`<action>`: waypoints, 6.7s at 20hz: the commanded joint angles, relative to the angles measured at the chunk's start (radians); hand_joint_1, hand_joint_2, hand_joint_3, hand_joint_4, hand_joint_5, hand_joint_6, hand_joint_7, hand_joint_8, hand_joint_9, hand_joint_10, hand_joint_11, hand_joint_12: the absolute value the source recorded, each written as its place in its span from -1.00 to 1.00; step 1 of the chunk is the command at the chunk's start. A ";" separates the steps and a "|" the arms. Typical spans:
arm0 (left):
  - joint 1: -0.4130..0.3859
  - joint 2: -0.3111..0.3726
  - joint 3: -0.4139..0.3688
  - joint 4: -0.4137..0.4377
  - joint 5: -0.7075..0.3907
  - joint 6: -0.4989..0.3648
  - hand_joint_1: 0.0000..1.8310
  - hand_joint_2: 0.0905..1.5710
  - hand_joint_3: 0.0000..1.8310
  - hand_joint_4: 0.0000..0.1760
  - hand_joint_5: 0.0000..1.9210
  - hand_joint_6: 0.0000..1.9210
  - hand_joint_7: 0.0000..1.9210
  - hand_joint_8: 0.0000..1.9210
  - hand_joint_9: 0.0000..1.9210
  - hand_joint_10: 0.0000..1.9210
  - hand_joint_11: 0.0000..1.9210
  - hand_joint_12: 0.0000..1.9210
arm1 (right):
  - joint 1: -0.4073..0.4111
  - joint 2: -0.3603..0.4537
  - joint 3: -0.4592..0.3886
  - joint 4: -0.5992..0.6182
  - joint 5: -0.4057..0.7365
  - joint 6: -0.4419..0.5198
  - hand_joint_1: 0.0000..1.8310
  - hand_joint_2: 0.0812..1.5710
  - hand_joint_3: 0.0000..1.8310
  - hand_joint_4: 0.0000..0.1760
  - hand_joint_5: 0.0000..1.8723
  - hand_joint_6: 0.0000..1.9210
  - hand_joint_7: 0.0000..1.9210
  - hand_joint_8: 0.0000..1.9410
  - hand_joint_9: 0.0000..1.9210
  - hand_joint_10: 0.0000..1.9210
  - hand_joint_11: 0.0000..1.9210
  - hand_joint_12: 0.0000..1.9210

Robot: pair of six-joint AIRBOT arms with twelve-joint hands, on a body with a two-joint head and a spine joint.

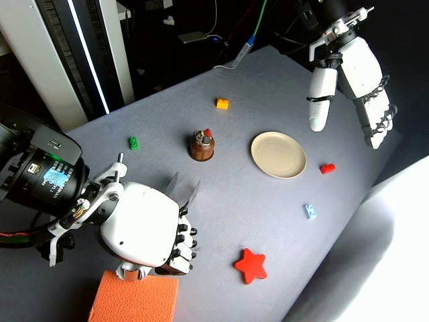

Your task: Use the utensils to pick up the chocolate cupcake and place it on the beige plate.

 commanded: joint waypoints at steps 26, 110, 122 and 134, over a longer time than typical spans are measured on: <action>-0.007 0.004 0.011 0.053 -0.017 0.001 -0.92 0.43 -0.99 -1.00 -0.92 -1.00 -0.89 -1.00 -0.92 -1.00 -0.98 -0.98 | 0.114 0.059 -0.062 0.247 -0.019 -0.035 0.10 0.67 -1.00 -1.00 -0.36 0.61 -0.65 0.30 -0.72 0.67 -0.70 1.00; -0.021 -0.005 0.023 0.011 0.003 0.001 -0.83 0.41 -1.00 -1.00 -0.92 -0.99 -0.91 -0.99 -0.95 -0.99 -1.00 -1.00 | 0.058 -0.084 -0.040 0.218 -0.047 0.265 0.03 0.49 -1.00 -1.00 -0.51 -0.46 -0.51 -0.20 -0.67 0.19 -0.82 0.69; -0.021 -0.004 0.021 0.011 0.005 0.002 -0.85 0.42 -1.00 -1.00 -0.95 -1.00 -0.94 -1.00 -0.97 -1.00 -1.00 -1.00 | 0.056 -0.084 -0.043 0.218 -0.047 0.263 0.02 0.45 -1.00 -1.00 -0.50 -0.57 -0.53 -0.23 -0.70 0.17 -0.85 0.64; -0.020 -0.004 0.021 0.011 0.005 0.002 -0.87 0.43 -1.00 -1.00 -0.96 -1.00 -0.93 -1.00 -0.97 -1.00 -1.00 -1.00 | 0.024 -0.075 -0.061 0.218 -0.029 0.243 -0.01 0.44 -1.00 -1.00 -0.49 -0.58 -0.43 -0.48 -0.58 -0.08 -0.79 0.48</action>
